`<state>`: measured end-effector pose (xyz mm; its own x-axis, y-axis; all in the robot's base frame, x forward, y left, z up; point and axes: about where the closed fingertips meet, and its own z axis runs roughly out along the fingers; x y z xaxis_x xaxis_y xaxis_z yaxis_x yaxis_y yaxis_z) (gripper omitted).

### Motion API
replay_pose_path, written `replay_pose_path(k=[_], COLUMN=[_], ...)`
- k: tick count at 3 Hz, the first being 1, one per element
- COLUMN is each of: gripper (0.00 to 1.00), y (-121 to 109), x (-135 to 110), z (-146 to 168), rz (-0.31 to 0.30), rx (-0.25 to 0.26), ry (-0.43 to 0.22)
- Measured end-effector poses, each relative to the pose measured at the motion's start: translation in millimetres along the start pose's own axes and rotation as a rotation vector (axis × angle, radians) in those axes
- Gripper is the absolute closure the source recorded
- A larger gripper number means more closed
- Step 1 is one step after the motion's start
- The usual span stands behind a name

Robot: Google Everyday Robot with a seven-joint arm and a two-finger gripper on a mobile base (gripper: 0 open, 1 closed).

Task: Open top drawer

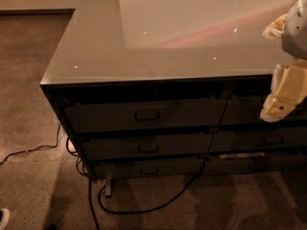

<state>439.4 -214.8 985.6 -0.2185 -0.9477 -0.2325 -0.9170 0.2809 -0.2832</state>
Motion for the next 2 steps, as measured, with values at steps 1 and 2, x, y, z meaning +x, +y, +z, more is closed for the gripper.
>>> replay_pose_path(k=[1, 2], gripper=[0.0, 0.0], y=[0.0, 0.0], x=[0.0, -4.0], z=[0.0, 9.4], rz=[0.0, 0.003], rx=[0.0, -0.026], ry=[0.0, -0.055])
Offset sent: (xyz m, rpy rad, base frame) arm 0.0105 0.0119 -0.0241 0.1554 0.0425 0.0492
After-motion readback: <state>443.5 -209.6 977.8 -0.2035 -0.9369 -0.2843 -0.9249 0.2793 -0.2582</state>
